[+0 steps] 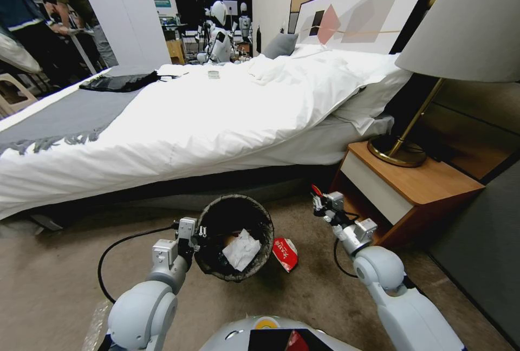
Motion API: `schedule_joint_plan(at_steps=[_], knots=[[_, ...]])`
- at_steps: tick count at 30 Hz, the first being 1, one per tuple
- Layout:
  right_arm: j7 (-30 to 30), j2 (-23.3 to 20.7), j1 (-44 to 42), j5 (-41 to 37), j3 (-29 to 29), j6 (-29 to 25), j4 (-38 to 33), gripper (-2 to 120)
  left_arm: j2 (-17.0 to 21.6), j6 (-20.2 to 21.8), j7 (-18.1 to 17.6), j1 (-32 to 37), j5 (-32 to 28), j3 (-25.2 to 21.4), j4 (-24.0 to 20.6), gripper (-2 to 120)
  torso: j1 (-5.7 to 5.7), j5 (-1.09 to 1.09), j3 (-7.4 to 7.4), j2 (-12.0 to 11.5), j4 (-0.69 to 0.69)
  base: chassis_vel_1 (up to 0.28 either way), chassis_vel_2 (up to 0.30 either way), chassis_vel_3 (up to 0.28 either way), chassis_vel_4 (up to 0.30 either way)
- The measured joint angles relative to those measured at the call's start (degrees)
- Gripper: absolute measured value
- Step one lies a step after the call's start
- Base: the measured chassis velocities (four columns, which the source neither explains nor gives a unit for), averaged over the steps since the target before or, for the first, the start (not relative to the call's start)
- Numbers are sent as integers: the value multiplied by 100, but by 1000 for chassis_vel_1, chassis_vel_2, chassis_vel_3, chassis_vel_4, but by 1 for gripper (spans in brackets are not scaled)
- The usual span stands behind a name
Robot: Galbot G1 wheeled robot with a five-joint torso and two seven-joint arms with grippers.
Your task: Pick up the trash bin, then pick up the garbage from the floor and place it into the trash bin.
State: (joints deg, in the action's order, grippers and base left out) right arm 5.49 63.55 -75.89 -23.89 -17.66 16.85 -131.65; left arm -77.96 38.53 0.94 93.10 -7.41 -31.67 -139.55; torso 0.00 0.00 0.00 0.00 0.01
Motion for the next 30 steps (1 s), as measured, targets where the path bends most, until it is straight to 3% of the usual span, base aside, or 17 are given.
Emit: schedule_joint_plan(at_steps=[7,18,30], knots=[[301,41,233,-54,641,297,-108,0,32,0,26,-49,-42,30,51,1,0,-1,0,0,-1,0,0,0,0],[268,266,899,-65,1897,639,-147,0,26,0,35,-72,-41,29,89,1,0,0,0,0,0,0,0,0,0],[268,225,888,122,2281,654,-47,0,0,0,34,-86,-18,46,120,1,0,0,0,0,-1,0,0,0,0]])
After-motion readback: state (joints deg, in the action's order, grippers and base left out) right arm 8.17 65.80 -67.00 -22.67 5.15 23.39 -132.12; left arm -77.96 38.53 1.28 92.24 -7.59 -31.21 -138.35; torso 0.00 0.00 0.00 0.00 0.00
